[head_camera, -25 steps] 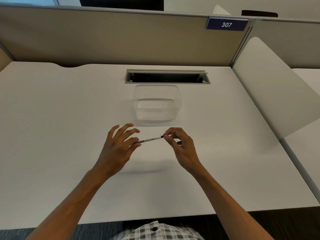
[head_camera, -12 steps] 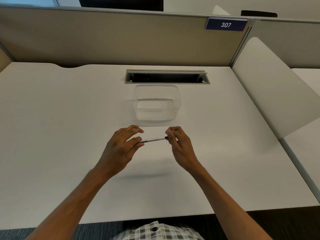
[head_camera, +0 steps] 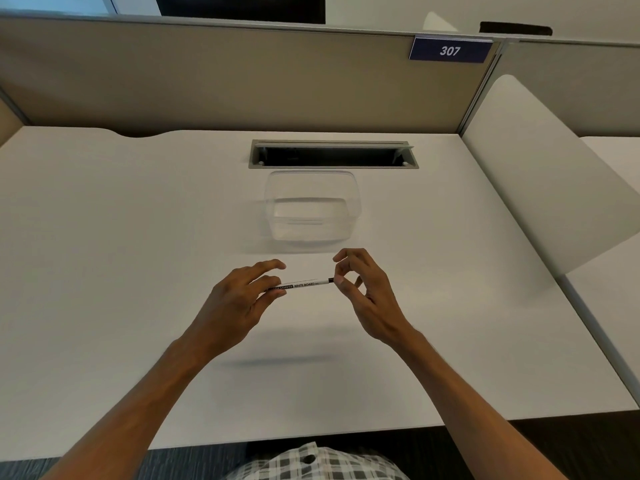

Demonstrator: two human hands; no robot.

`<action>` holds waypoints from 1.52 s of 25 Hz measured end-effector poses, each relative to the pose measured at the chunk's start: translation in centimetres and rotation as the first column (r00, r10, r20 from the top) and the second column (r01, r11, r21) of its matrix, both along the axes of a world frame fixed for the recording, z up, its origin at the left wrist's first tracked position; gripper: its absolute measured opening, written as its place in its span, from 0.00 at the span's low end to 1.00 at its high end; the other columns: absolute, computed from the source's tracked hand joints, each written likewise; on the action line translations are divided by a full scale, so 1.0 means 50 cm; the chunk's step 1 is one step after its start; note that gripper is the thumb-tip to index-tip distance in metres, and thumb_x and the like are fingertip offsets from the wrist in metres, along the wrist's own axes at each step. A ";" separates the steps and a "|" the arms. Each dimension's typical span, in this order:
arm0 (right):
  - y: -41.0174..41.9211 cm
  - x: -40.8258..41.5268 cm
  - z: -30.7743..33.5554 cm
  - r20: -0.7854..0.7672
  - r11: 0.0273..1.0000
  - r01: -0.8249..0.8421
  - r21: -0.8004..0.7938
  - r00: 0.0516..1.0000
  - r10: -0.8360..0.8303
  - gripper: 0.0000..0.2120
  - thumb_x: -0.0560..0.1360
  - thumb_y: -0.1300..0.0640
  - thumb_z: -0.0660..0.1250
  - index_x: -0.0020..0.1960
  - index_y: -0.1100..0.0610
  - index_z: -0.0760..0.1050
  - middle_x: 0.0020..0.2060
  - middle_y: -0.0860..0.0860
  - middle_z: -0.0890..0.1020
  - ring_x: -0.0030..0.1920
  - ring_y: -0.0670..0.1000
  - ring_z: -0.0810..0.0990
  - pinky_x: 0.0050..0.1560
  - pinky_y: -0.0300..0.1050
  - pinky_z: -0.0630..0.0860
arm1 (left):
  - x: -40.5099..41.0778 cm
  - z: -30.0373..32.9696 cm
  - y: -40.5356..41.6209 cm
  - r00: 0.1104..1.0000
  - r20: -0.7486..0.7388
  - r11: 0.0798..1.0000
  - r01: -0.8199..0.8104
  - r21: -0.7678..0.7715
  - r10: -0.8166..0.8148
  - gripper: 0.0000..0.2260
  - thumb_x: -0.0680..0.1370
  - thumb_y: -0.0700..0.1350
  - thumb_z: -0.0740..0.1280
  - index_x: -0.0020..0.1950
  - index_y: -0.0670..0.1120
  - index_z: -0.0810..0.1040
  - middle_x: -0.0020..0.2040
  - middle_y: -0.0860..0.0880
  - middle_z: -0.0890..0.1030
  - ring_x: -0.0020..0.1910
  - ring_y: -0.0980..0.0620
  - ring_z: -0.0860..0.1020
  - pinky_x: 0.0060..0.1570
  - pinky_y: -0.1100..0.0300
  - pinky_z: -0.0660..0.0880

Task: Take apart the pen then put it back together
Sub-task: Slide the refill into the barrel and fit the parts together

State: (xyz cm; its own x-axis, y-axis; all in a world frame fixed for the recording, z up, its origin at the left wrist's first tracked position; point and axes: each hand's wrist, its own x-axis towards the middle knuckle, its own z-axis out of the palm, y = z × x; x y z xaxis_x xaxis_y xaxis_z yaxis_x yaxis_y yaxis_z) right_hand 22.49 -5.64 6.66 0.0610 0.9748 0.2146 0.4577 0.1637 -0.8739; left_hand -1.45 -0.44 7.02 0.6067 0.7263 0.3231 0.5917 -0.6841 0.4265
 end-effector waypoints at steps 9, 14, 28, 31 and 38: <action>0.000 -0.022 0.000 -0.044 0.997 0.079 -0.020 0.996 -0.079 0.11 0.80 0.50 0.60 0.39 0.44 0.73 0.55 0.43 0.75 0.44 0.49 0.78 0.41 0.41 0.70 | 0.012 0.010 0.003 0.998 0.002 0.992 0.055 0.115 -0.055 0.10 0.79 0.46 0.62 0.48 0.41 0.79 0.70 0.45 0.71 0.74 0.47 0.62 0.65 0.44 0.67; 0.003 -0.022 0.004 -0.027 0.992 0.124 -0.035 0.992 -0.125 0.16 0.77 0.39 0.59 0.36 0.46 0.74 0.54 0.41 0.75 0.44 0.48 0.78 0.41 0.42 0.70 | 0.012 0.009 0.004 0.999 -0.011 0.994 0.050 0.092 -0.049 0.12 0.80 0.48 0.60 0.48 0.41 0.79 0.70 0.45 0.70 0.74 0.47 0.60 0.64 0.39 0.67; -0.002 0.005 0.010 -0.026 0.999 -0.011 -0.032 1.000 0.010 0.07 0.77 0.53 0.63 0.40 0.49 0.75 0.58 0.44 0.74 0.49 0.49 0.78 0.45 0.51 0.74 | 0.011 0.022 -0.004 0.997 0.040 0.998 0.057 0.037 -0.059 0.14 0.80 0.49 0.59 0.49 0.41 0.79 0.70 0.46 0.70 0.75 0.49 0.59 0.66 0.45 0.68; 0.001 -0.002 0.014 -0.021 0.999 0.001 -0.037 1.000 -0.002 0.13 0.79 0.52 0.62 0.36 0.50 0.74 0.57 0.45 0.75 0.44 0.48 0.78 0.42 0.46 0.72 | 0.013 0.027 -0.002 0.997 0.033 0.996 0.064 0.058 -0.066 0.14 0.80 0.48 0.59 0.49 0.41 0.80 0.70 0.45 0.70 0.74 0.48 0.60 0.66 0.44 0.68; 0.006 -0.007 0.024 -0.013 0.998 0.041 -0.042 0.999 -0.041 0.17 0.78 0.42 0.61 0.40 0.53 0.77 0.55 0.42 0.75 0.47 0.45 0.79 0.41 0.40 0.70 | 0.011 0.032 0.005 0.997 0.039 0.996 0.063 0.057 -0.065 0.14 0.80 0.49 0.59 0.49 0.41 0.79 0.69 0.46 0.71 0.74 0.48 0.60 0.65 0.43 0.69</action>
State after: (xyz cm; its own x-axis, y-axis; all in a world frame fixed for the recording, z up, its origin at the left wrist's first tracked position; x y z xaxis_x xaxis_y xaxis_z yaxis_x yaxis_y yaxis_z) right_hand 22.15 -5.34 7.87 0.1039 0.9795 0.1724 0.4511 0.1081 -0.8859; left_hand -0.91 -0.18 8.63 0.6369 0.6665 0.3874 0.5284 -0.7433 0.4102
